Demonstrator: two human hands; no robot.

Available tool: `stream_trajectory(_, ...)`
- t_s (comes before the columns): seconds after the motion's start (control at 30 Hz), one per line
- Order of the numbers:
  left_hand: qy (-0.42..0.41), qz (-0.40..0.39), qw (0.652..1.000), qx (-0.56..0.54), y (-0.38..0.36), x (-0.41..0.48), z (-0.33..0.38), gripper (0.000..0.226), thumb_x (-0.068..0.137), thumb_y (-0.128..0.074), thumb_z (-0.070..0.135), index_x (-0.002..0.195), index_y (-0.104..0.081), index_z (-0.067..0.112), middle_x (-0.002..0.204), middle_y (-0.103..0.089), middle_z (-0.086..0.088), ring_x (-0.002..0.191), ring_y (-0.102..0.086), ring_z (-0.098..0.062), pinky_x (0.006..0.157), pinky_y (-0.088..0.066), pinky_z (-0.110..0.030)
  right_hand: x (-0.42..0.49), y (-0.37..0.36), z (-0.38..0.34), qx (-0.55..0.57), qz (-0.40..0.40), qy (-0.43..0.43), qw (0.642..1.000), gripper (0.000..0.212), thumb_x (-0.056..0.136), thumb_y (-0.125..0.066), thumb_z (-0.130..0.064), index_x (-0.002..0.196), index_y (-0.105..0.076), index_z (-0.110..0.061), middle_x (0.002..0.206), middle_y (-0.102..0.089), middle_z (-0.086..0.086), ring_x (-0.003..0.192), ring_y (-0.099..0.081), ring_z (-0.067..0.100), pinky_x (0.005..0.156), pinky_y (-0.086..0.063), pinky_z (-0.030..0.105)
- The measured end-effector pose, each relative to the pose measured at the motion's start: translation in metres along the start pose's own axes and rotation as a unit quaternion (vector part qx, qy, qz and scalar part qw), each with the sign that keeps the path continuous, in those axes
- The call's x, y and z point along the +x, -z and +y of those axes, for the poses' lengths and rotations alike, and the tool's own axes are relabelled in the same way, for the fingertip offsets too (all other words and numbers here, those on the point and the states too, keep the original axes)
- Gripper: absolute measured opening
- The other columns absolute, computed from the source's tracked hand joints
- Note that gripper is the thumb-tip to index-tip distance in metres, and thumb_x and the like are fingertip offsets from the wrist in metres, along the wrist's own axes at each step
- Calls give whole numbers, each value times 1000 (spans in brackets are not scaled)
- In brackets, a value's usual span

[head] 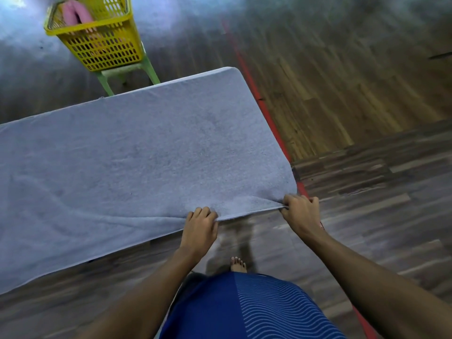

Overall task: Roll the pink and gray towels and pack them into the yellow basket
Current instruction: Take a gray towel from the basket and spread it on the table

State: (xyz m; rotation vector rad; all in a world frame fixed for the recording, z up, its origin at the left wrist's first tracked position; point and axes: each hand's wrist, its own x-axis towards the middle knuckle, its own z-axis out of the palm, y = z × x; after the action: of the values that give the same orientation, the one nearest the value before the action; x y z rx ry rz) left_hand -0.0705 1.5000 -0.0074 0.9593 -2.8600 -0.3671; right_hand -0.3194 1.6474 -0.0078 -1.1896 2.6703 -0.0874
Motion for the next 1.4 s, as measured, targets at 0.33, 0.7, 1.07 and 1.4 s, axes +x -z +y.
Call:
stream_trajectory(0.33,5,-12,1000,-19,0,0,0,18,73,-77,12,86,-67,18,80,-62,3,71,-59,-18,66,-43,-32,-6,-9,-10,157,-7,-158,975,21,87,-54,-37,90,-61,-18,92,-63,4,81,-59,27,77,-50,40)
stream_trajectory(0.7,32,-9,999,-30,11,-2,-37,6,84,-66,23,83,-64,17,81,-65,-1,77,-61,-22,71,-45,-37,1,0,-72,139,-58,-76,986,15,85,-53,-18,94,-65,-16,99,-68,7,95,-63,30,81,-51,41)
stream_trajectory(1.07,228,77,970,-31,85,-107,-194,12,85,-53,22,79,-61,16,77,-65,-2,76,-61,-28,70,-43,-38,-15,-8,-322,241,-142,125,952,11,88,-57,-20,91,-68,-19,90,-72,5,87,-65,25,76,-53,35)
stream_trajectory(1.4,457,150,877,-28,161,-341,-357,12,89,-55,19,80,-62,16,78,-64,-2,75,-61,-27,65,-42,-36,-138,-54,-611,197,-273,332,881,12,90,-56,-20,87,-66,-25,82,-65,-5,87,-62,16,75,-44,26)
